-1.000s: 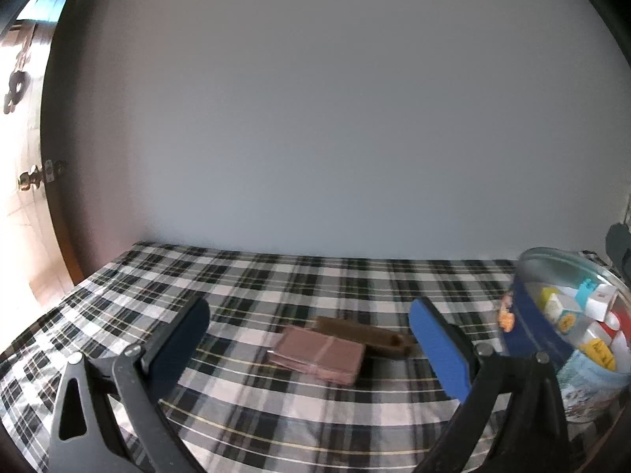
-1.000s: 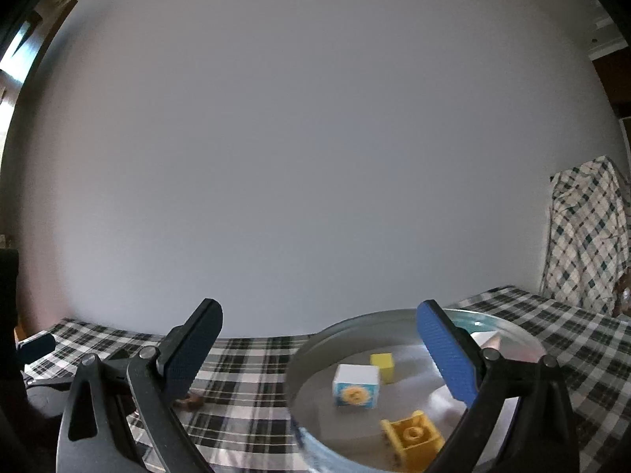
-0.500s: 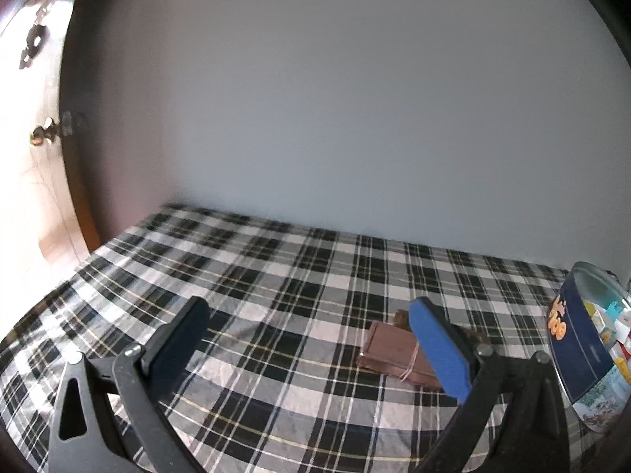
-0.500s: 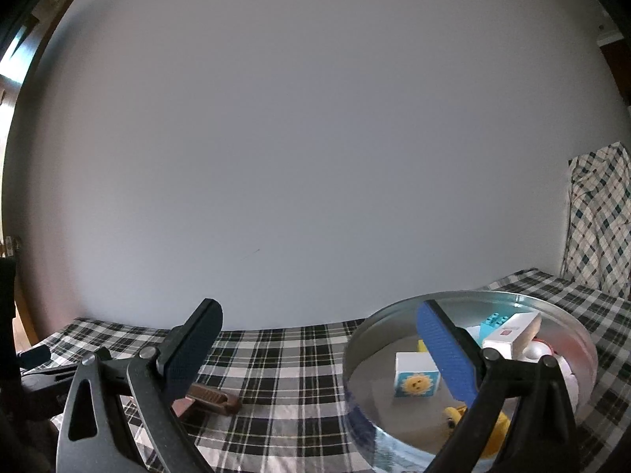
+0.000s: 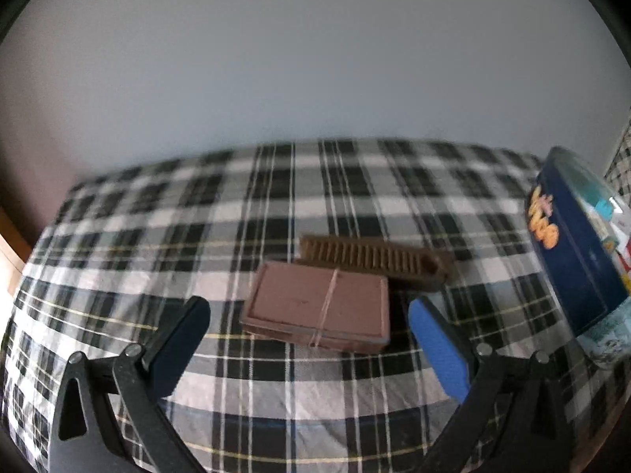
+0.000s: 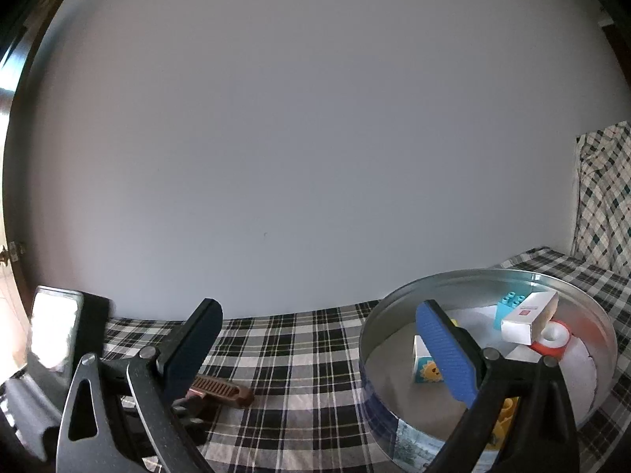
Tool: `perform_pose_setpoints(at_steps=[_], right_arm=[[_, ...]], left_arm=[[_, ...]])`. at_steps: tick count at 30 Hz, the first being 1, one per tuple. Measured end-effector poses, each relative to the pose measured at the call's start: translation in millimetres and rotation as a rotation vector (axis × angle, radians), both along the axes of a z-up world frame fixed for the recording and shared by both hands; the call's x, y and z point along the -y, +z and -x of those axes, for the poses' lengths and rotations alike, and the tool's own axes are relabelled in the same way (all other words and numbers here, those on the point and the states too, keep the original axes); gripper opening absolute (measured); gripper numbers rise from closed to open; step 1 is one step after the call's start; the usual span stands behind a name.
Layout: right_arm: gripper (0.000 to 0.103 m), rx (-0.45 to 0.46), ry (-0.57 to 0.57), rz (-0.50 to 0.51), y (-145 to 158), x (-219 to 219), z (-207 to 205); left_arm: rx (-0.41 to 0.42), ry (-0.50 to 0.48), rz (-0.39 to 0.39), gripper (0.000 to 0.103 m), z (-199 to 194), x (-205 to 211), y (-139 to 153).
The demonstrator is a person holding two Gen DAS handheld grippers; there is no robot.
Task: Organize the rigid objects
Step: 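Grasp the brown string-tied box with the left tool while the right tool grasps the brown comb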
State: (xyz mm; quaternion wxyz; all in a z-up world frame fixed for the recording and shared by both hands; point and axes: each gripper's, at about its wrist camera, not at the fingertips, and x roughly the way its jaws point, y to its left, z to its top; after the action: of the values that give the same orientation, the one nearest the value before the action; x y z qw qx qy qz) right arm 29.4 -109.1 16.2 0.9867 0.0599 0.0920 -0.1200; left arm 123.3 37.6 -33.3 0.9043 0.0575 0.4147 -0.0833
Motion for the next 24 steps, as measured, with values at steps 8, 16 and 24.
perform_pose_setpoints(at_steps=[8,16,24], right_arm=[[0.100,-0.043,0.038,-0.003,-3,-4,-6],[0.100,-0.189,0.135,0.054,-12,-24,-34],[0.100,-0.419,0.328,0.078,-32,-48,-89]], left_arm=[[-0.058,0.052,0.085,0.078,-9,-27,-5],[-0.049,0.155,0.089,0.077,-7,-64,-7],[-0.050,0.224,0.061,0.078,-9,-84,-9]])
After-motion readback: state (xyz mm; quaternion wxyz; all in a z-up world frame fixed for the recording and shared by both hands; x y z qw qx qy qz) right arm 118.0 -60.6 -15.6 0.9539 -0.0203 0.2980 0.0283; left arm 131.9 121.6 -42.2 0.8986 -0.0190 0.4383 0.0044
